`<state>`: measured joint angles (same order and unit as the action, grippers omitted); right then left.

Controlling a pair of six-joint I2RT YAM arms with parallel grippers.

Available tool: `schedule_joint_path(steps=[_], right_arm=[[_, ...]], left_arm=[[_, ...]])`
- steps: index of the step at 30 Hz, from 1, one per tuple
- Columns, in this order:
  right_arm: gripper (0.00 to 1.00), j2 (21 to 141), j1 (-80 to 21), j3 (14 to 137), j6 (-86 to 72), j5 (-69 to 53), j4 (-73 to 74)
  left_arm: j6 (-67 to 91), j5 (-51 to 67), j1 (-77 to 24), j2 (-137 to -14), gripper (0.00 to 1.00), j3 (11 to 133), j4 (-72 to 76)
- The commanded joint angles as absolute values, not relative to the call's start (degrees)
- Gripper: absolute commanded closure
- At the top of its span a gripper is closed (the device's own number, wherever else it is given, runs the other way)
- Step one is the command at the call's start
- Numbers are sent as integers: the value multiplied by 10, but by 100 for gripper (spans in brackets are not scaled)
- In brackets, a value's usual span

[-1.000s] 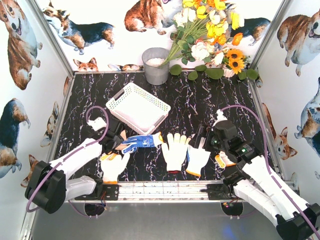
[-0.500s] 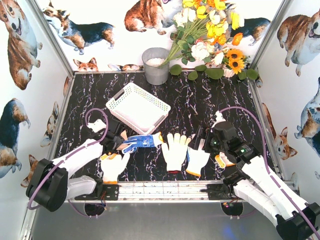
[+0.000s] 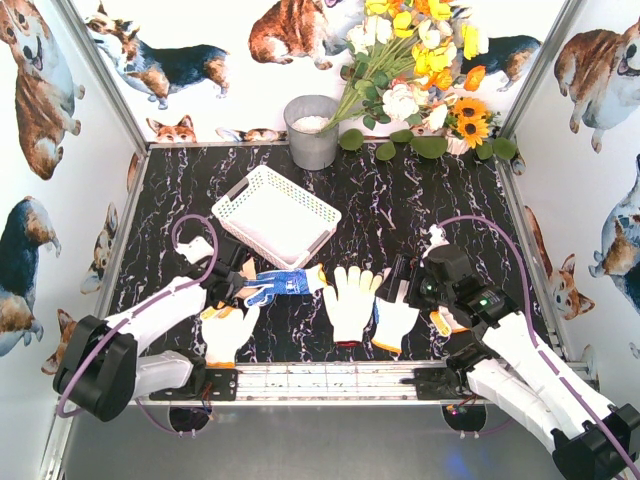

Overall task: Put the gloves into the storage basket
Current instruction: Pick up the glove from the center of the board.

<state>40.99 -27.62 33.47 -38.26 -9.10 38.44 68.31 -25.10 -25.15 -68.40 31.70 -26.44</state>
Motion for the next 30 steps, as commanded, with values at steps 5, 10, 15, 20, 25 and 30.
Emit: schedule_joint_path(steps=[5,10,15,20,25,30], right_arm=[[12,406,-273,341,-386,-104,351],[12,405,-273,341,-391,-109,348],[12,402,-273,343,-398,-118,342],[12,401,-273,347,-413,-140,329],[12,394,-273,342,-448,-182,290],[11,385,-273,317,-504,-233,213]], left_arm=[[632,-269,-245,-636,100,363,-274],[607,-310,-245,-585,100,402,-312],[578,-340,-245,-545,100,455,-356],[541,-344,-245,-515,100,498,-373],[492,-306,-245,-493,100,536,-361],[437,-211,-245,-478,100,558,-309]])
